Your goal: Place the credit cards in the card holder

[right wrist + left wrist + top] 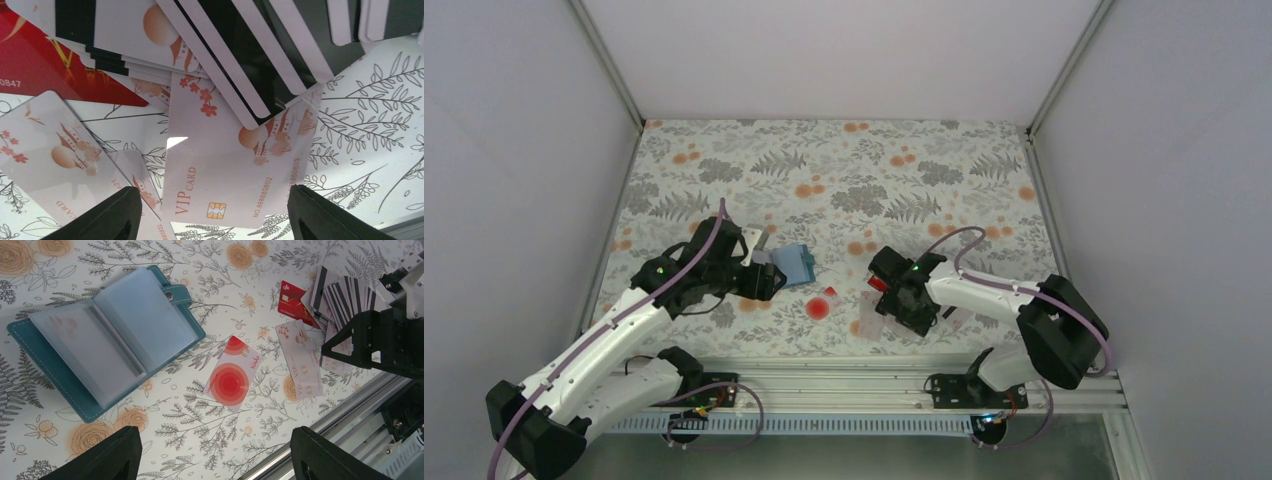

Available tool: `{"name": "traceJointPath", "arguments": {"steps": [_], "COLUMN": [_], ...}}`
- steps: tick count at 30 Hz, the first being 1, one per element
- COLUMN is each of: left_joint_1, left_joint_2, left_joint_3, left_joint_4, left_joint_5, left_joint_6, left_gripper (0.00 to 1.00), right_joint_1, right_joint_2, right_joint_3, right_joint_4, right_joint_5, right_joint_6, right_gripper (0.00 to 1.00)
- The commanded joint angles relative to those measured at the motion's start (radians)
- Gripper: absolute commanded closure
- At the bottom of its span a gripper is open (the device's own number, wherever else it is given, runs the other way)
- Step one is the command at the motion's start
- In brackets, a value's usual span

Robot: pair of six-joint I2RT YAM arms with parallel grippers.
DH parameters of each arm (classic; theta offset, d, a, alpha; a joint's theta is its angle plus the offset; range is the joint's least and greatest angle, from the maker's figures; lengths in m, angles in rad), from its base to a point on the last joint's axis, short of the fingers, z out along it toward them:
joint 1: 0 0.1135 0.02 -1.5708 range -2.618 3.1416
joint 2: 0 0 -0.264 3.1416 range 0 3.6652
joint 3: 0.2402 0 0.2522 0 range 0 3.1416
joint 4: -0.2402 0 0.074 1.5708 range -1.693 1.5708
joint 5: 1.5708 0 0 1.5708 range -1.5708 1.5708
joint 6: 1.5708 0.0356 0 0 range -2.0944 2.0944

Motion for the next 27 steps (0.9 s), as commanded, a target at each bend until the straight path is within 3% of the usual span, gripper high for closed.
{"name": "traceJointPath", "arguments": {"steps": [1,15,27], "left_joint_1": [-0.003,-0.003,-0.003], "left_joint_2": [-0.001,-0.005,-0.004], "left_joint_3": [-0.009,-0.013,-0.014], "left_joint_4": [0.008,0.007,0.007], "left_joint_5": [0.019,0.011,0.007], "left_joint_6": [0.007,0.001,-0.005], "left_gripper": [0.25,0.25,0.25], "right_joint_1": [-0.011,-0.022,-0.025], "right_joint_2": [-0.008,0.029,0.06], "right_joint_3": [-0.018,-0.067,-0.092], "right_joint_4": [0.023,0.067,0.077], "right_joint_5": [0.014,0.013,0.015], "right_joint_6": [0.011,-0.01,-0.064], "right_gripper": [0.25,0.28,0.43]}}
